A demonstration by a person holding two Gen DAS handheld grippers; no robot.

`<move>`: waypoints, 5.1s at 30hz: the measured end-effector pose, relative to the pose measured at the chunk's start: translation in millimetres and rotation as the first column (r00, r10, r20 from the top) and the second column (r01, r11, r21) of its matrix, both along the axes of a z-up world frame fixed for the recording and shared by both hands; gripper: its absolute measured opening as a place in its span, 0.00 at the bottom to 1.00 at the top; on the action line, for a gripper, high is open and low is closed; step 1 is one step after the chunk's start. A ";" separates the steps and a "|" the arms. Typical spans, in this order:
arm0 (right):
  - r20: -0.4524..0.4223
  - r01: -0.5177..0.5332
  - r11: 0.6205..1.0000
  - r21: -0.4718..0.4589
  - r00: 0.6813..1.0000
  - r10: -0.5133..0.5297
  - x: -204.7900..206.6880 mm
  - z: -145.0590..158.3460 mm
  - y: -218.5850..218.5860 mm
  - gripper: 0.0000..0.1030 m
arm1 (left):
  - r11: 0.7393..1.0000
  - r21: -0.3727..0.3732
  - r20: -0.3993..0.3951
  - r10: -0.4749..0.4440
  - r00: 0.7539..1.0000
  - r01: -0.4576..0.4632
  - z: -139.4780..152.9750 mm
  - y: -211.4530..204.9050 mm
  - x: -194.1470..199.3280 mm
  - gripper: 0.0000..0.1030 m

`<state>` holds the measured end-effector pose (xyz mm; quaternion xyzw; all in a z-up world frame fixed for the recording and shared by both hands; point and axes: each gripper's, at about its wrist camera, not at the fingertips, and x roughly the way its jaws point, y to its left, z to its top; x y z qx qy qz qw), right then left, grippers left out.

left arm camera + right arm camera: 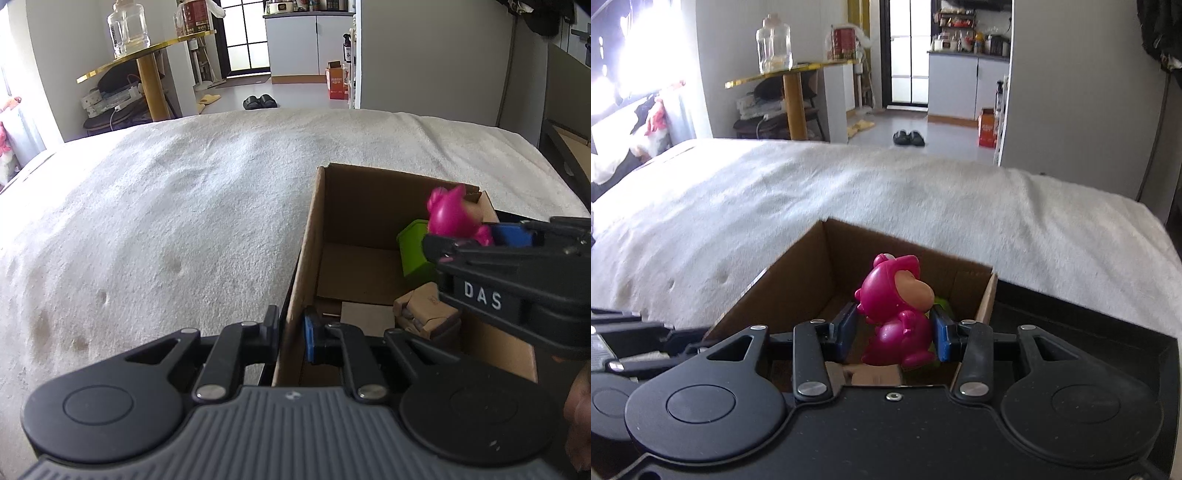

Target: Organize rigid objects

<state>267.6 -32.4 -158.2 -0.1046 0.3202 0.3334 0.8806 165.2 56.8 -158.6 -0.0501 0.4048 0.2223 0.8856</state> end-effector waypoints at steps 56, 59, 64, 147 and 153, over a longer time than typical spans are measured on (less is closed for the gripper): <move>-0.014 0.173 0.959 0.223 0.985 -0.175 -83.5 108.0 -182.8 1.00 | 0.964 0.017 0.117 -0.264 0.957 0.264 139.4 -33.2 -89.0 0.78; -0.021 0.175 0.956 0.235 0.984 -0.175 -88.2 111.6 -189.1 1.00 | 0.959 0.008 0.121 -0.284 0.951 0.285 143.1 -34.3 -92.9 0.81; -0.038 0.181 0.952 0.248 0.983 -0.177 -94.4 116.7 -195.7 1.00 | 0.952 -0.010 0.133 -0.303 0.944 0.307 148.2 -35.8 -100.4 0.88; -0.176 0.194 0.946 0.261 0.973 -0.151 -158.8 120.0 -209.0 1.00 | 0.891 -0.157 0.185 -0.397 0.899 0.426 141.4 -50.0 -148.3 0.91; -0.170 0.199 0.947 0.254 0.973 -0.159 -158.8 119.2 -210.4 1.00 | 0.892 -0.155 0.184 -0.397 0.899 0.426 141.2 -50.0 -148.3 0.91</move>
